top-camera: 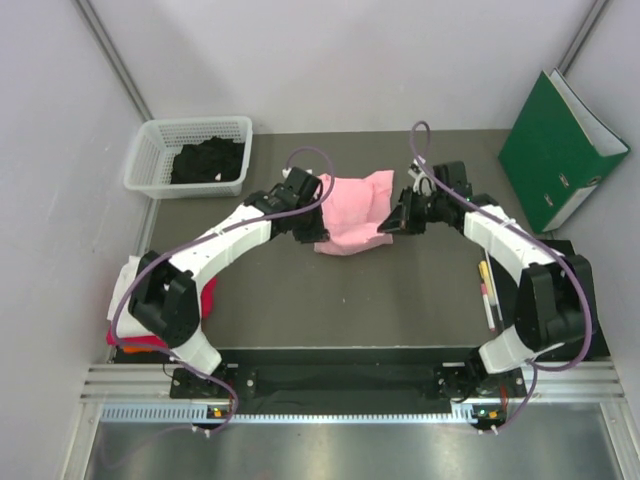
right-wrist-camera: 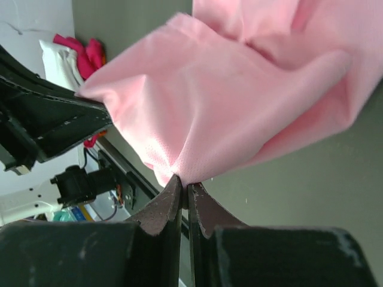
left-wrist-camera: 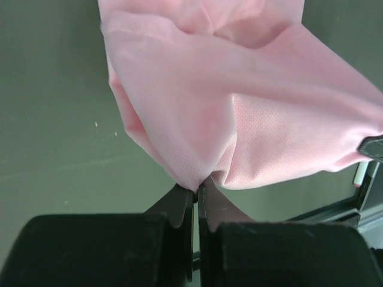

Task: Fold and stack the t-shirts
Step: Fold the long partially folded tshirt into a neat square

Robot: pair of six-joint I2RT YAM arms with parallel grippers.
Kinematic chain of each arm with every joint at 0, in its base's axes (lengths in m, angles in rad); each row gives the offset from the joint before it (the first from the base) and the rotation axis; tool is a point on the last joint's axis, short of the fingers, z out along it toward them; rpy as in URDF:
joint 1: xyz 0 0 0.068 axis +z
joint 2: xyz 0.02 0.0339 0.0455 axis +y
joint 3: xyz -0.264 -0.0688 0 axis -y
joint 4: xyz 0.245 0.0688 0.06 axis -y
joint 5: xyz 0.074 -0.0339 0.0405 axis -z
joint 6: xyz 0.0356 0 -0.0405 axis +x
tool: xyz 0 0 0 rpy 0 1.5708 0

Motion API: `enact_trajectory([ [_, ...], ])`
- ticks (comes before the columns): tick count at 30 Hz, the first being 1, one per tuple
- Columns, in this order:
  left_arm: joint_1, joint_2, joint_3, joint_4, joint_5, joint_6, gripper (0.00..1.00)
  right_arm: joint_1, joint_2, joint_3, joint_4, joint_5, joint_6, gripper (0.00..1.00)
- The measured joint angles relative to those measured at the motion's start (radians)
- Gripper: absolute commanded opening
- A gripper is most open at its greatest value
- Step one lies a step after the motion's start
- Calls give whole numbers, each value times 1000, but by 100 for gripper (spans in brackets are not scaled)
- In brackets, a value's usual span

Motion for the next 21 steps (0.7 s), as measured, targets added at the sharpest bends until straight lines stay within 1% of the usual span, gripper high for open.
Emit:
enact_trajectory([
  [3,18,50,73,-5,-8,27,0,-7,52,77,5,8,-8,5],
  [9,71,173,224,-1,-9,90,0,-21,207,206,8,30,-29,5],
  [16,162,370,419,18,42,152,0,-61,389,367,46,40,-37,6],
  [21,203,512,553,43,90,185,0,-86,518,506,84,41,-26,6],
])
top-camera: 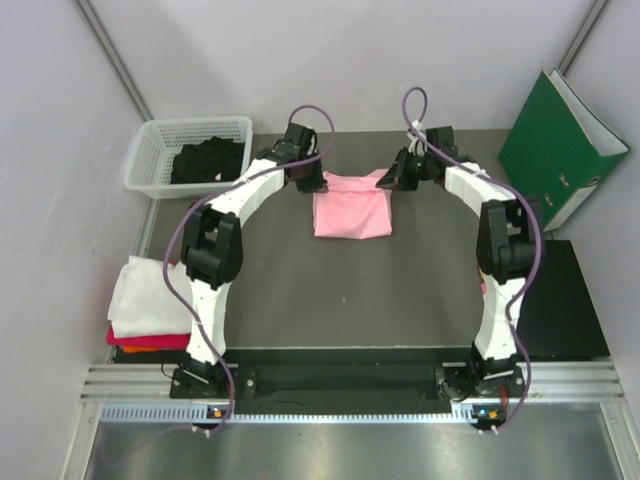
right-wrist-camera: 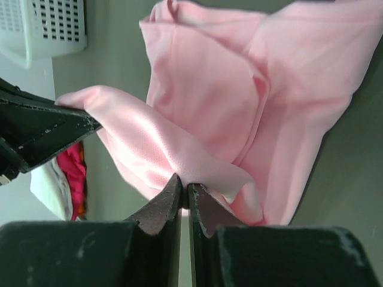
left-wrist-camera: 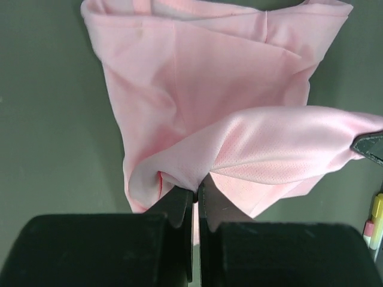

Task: Fold and stack the t-shirts
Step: Fold the long partially folded tshirt into a neat square

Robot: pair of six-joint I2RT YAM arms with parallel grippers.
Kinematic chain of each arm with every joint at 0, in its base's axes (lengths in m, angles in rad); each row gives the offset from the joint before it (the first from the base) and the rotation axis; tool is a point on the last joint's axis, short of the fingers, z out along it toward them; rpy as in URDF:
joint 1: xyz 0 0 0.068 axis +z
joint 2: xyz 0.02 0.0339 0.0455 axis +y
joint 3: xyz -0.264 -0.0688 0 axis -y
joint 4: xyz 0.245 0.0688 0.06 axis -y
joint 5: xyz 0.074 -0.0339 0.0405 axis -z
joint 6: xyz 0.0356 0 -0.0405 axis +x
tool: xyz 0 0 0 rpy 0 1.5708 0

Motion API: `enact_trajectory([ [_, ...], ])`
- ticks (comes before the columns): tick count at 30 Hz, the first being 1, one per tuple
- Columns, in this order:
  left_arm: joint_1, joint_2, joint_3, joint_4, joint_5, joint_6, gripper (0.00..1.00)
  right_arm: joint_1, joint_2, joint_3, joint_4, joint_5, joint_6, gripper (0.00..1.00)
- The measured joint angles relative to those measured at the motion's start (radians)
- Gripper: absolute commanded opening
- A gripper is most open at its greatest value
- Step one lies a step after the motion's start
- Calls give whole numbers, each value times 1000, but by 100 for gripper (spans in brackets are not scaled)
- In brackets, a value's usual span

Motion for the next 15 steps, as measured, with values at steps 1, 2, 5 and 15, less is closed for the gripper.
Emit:
enact_trajectory([
  [1,6,28,29,0,10,5,0,-2,32,35,11,1,5,6],
  [2,11,49,52,2,15,9,0,-4,53,56,19,2,10,6],
  [5,29,136,160,0,46,16,54,-5,135,145,31,10,29,11],
  [15,121,240,256,6,105,26,98,-5,187,179,91,285,66,100],
])
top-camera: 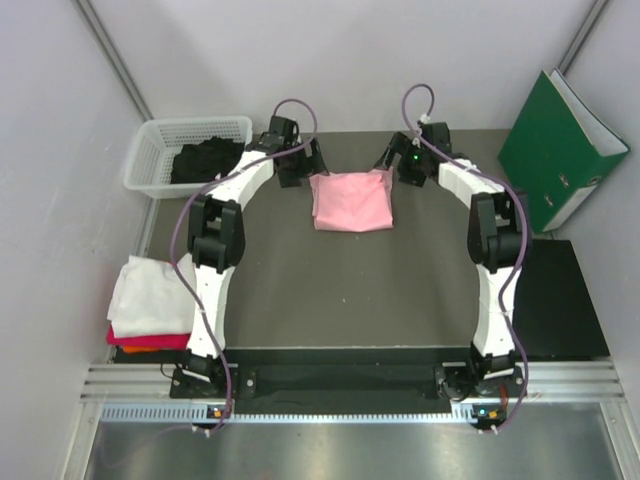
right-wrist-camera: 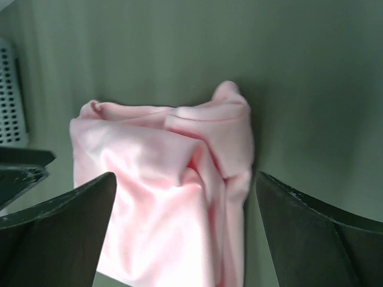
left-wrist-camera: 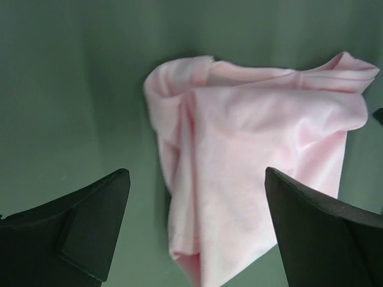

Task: Fold and stack the t-shirts
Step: Fold the long partially folded tshirt into a neat square, then put the neatly folded tshirt into the corner of the board with the left arm

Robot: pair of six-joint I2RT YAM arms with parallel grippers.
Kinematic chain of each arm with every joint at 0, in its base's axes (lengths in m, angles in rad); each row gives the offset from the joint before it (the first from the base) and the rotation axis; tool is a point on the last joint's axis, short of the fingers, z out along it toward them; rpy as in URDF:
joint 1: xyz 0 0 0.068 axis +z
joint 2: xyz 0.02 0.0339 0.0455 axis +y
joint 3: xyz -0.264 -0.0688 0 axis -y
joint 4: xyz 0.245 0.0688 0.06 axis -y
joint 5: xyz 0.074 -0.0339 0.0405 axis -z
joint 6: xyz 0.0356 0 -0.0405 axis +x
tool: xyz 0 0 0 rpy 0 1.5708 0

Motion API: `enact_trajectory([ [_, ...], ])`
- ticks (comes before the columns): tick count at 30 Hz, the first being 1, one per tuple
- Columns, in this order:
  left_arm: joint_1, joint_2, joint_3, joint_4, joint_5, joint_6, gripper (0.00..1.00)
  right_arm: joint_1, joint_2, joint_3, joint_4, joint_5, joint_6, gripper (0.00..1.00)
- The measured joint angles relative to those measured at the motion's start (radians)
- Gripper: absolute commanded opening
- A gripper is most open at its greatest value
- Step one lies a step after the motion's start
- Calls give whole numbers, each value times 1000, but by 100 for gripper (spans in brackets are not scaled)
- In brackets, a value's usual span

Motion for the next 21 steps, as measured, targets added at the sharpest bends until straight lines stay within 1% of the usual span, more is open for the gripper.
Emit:
enact_trajectory([
  [3,26,-63,-91,-5,3,5,98,4,-56,-41,-7,76,-3,100],
  [6,43,-115,-153,-10,19,11,98,5,-130,-84,-10,114,-2,100],
  [11,43,-175,-253,-8,77,11,98,10,-260,-207,-2,101,15,100],
  [14,38,-196,-307,-30,84,25,98,34,-298,-258,-34,95,8,100],
  [17,36,-220,-337,-97,54,67,98,104,-299,-237,-132,143,-52,100],
  [18,36,-232,-341,-138,27,87,99,155,-299,-208,-198,179,-90,100],
  [21,36,-295,-375,-222,-87,140,99,306,-299,-134,-293,248,-175,100],
])
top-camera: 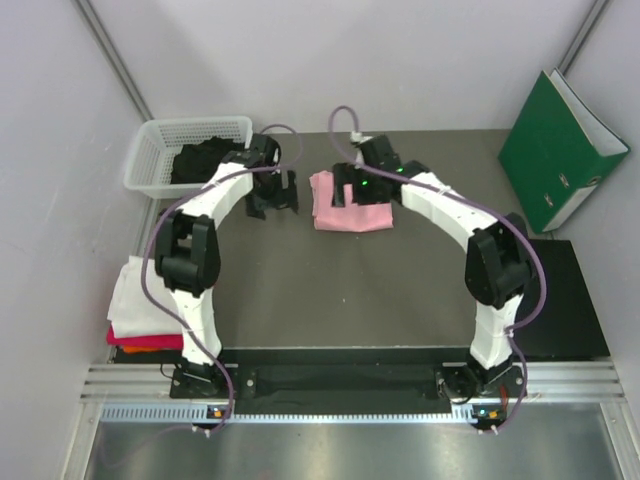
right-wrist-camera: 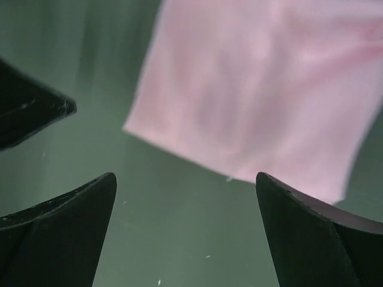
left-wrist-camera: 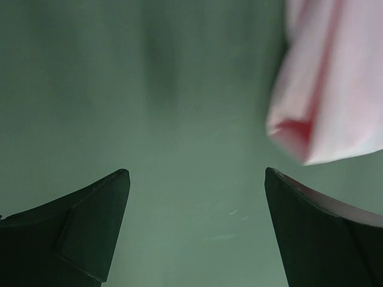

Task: Fold and stack the t-shirts
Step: Put the neatly folded tshirt into the corner of the board with the left arm

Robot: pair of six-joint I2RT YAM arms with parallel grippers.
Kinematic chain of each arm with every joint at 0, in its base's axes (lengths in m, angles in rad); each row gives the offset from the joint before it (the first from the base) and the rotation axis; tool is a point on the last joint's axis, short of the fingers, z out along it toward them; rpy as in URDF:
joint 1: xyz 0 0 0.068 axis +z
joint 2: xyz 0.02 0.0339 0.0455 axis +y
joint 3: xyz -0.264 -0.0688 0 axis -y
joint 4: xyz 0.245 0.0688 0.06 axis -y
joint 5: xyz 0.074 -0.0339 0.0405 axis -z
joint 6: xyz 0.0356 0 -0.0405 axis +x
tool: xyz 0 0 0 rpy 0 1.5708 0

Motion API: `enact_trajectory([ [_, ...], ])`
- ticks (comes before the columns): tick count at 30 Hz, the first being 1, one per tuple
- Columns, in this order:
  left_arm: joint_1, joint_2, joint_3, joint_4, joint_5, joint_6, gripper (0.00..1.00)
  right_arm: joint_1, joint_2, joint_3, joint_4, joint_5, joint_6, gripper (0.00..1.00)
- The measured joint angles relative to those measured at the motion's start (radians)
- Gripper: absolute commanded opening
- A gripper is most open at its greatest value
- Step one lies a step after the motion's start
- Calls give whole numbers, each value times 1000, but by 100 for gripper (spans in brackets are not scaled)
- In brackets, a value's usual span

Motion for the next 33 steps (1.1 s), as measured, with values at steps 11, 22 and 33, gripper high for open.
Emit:
enact_trajectory([
  [11,-26,-327,-264,-279,-615,-6,99,126,-12,-53,-103,19,-25,100],
  [22,-178,-100,-428,-484,-896,-290,99,110,-217,-309,-132,40,-22,100],
  [33,-146,32,-471,-585,-987,-417,99,48,-365,-433,-130,21,-33,100],
])
